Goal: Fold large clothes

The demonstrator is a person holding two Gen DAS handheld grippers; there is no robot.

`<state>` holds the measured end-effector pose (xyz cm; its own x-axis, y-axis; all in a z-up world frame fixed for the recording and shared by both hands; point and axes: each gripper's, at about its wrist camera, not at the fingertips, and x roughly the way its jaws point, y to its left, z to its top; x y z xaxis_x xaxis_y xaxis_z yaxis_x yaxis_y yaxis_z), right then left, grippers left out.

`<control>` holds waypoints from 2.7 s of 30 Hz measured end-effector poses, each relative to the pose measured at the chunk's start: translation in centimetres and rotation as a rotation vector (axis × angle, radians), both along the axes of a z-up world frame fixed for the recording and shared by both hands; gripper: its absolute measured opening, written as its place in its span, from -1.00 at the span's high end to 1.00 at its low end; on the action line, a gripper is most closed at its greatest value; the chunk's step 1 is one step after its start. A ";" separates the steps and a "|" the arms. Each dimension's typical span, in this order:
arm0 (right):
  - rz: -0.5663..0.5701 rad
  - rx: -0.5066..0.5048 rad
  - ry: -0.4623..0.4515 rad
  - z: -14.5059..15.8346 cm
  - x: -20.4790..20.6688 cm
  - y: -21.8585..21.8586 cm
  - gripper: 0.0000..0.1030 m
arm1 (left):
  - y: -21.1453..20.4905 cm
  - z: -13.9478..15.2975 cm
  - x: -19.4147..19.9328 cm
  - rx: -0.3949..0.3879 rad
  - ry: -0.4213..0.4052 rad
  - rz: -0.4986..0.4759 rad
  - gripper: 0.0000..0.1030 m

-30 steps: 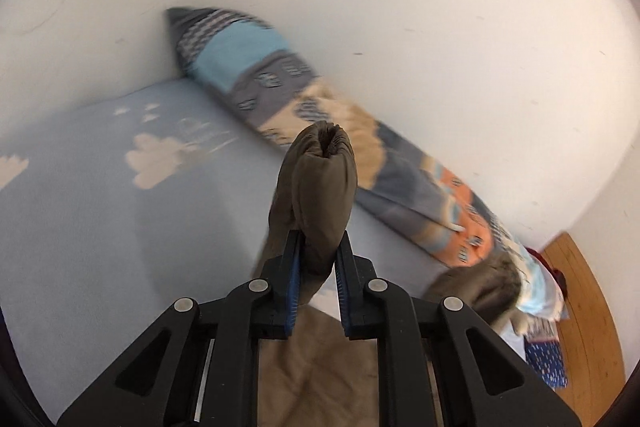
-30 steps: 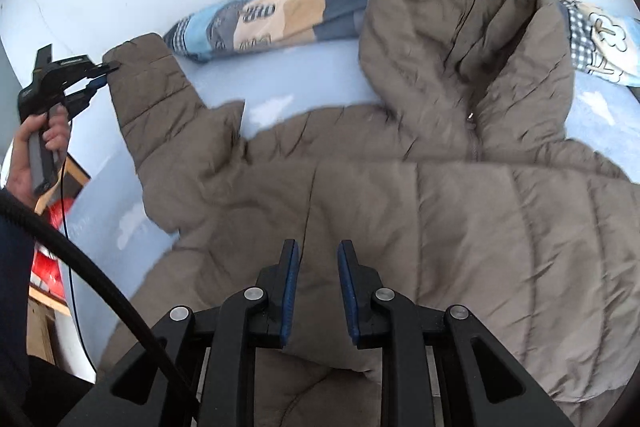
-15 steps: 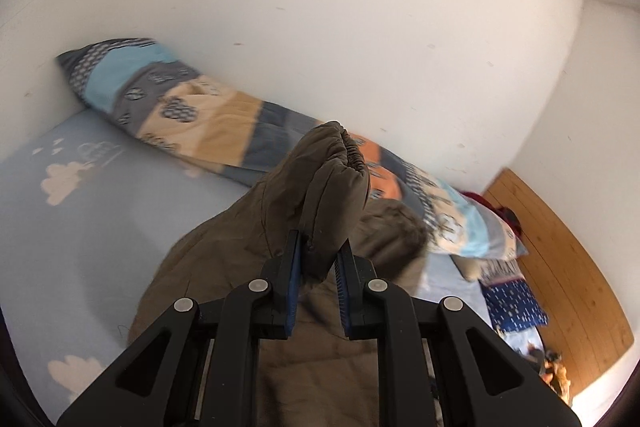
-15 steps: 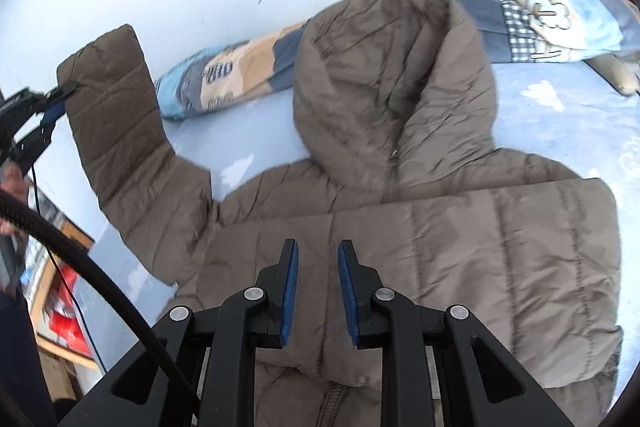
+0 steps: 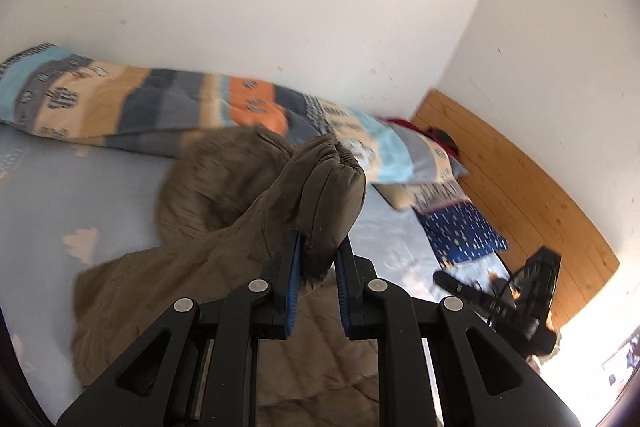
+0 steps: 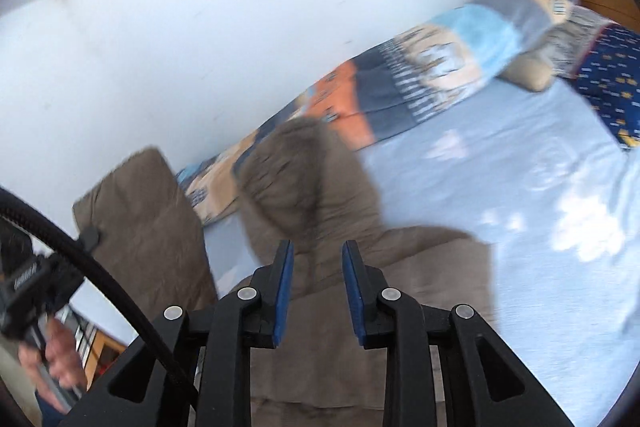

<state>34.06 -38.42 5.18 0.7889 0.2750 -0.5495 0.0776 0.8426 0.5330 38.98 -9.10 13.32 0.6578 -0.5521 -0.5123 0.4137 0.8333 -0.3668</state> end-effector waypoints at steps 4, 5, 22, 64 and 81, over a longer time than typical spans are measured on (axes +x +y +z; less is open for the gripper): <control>-0.081 0.009 0.007 0.2 -1.6 -4.1 0.47 | -5.3 -3.4 -0.3 0.031 0.067 -0.051 0.70; -0.093 0.014 0.007 0.2 -2.0 -4.7 0.47 | -6.4 -4.3 -0.3 0.049 0.082 -0.056 0.70; -0.086 0.059 0.083 -1.7 -2.7 -7.3 0.21 | -13.5 -19.7 -0.6 0.202 0.324 -0.115 0.01; 0.056 -0.017 0.435 -15.6 2.4 2.1 0.63 | 10.4 -20.5 3.3 0.253 0.319 0.233 -0.31; -0.078 -0.331 0.275 -8.2 1.1 3.1 0.33 | 12.3 -17.4 2.8 0.295 0.254 0.297 -0.32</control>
